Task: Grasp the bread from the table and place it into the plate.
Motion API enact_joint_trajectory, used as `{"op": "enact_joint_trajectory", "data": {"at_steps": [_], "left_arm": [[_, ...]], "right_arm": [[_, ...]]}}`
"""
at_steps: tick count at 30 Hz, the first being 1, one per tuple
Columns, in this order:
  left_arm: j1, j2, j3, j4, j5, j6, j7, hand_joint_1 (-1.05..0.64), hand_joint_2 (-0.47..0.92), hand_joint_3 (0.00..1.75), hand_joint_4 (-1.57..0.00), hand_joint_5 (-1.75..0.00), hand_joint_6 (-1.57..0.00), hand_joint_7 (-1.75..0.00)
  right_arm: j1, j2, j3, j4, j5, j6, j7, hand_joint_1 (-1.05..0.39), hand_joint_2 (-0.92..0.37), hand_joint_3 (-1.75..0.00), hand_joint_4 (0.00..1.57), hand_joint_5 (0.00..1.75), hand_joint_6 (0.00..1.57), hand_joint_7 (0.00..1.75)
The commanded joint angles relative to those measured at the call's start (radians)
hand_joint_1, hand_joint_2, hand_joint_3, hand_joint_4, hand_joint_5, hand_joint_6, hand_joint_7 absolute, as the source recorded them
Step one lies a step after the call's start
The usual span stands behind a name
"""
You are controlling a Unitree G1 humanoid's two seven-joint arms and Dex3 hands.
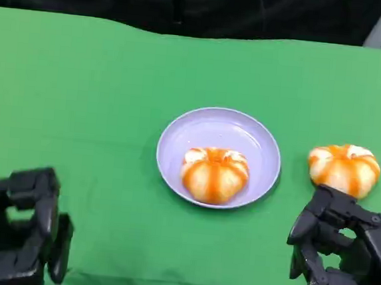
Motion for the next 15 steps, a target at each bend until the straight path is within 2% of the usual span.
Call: {"op": "enact_joint_trajectory", "data": {"at_steps": [1,9,15], "left_arm": [[0.031,-0.012,0.003,0.045,0.004,-0.049,-0.007,-0.02,0.51,1.53,-1.03,-1.75,-0.82,-1.75],[0.033,-0.002,-0.003,0.119,0.055,-0.124,-0.016,0.00,0.53,1.45,-0.99,-1.75,-0.78,-1.75],[0.023,0.002,-0.003,0.112,0.082,-0.124,0.020,0.05,0.55,1.44,-1.00,-1.75,-0.80,-1.75]], "right_arm": [[-0.008,-0.014,-0.022,0.017,0.003,-0.027,0.004,-0.02,-0.65,-1.08,0.77,1.75,0.65,1.57],[-0.002,-0.012,-0.018,0.020,-0.009,-0.040,0.000,-0.01,-0.65,-1.08,0.77,1.75,0.65,1.55],[-0.004,-0.014,-0.027,0.025,0.003,-0.049,0.007,-0.02,-0.65,-1.09,0.78,1.75,0.66,1.57]]}}
